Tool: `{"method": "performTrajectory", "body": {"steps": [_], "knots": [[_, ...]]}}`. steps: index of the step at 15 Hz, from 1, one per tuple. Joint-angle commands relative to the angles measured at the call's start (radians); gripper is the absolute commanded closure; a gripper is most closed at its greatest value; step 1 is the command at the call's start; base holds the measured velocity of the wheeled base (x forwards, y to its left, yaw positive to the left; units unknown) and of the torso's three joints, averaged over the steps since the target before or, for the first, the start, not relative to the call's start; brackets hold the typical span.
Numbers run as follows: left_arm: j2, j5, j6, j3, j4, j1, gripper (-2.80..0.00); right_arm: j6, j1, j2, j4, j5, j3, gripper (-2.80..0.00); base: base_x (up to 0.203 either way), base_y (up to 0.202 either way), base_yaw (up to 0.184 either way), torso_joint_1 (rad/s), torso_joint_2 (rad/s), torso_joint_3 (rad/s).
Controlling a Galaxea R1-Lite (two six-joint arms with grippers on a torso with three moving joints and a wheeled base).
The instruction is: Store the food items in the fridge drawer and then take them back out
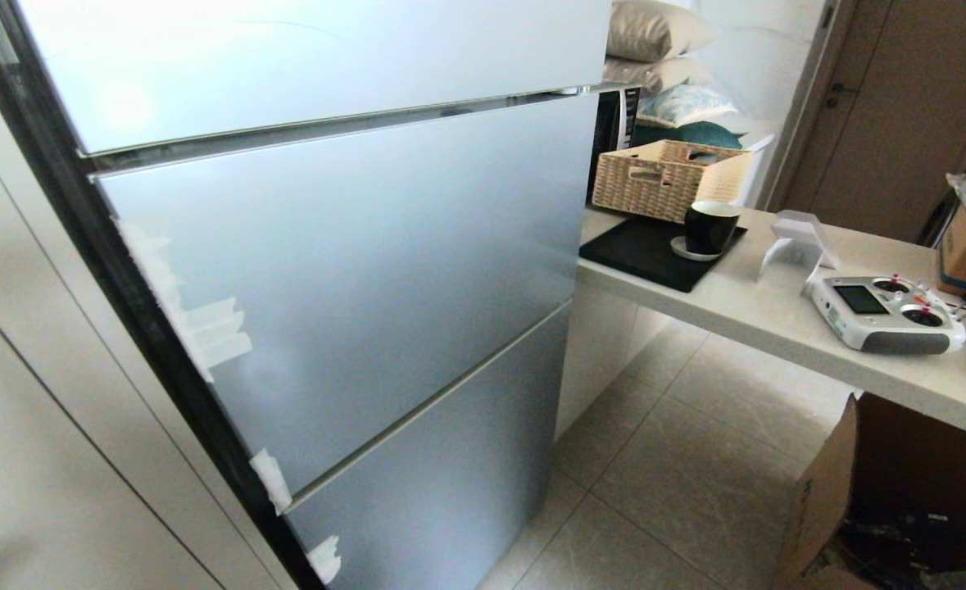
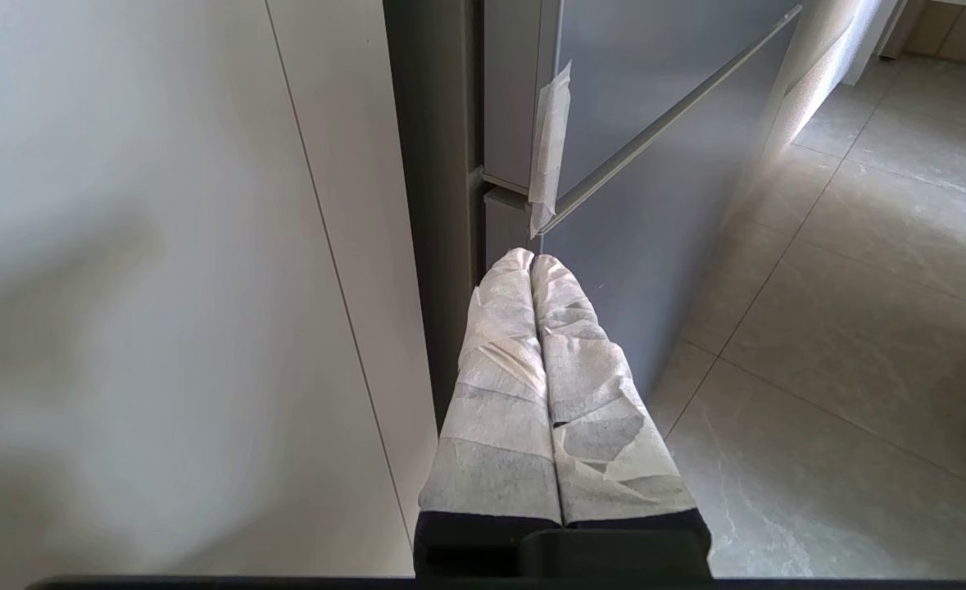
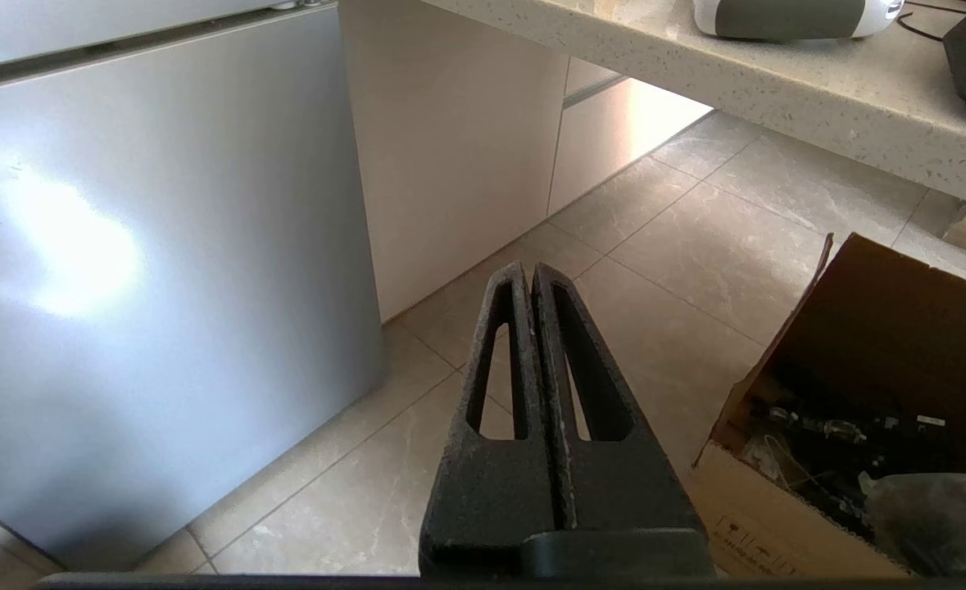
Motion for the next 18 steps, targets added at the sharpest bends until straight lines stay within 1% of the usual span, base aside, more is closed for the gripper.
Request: {"method": "performTrajectory", "body": {"steps": [1, 18], "knots": [[0.000, 0.001, 0.000, 0.000, 0.000, 0.000, 0.00, 0.004, 0.000, 0.000, -0.001, -0.001, 0.000, 0.00, 0.000, 0.000, 0.000, 0.000, 0.00, 0.000], [0.000, 0.000, 0.006, 0.000, 0.001, 0.000, 0.00, 0.009, 0.000, 0.000, -0.001, -0.002, 0.000, 0.00, 0.000, 0.000, 0.000, 0.000, 0.00, 0.000]]}}
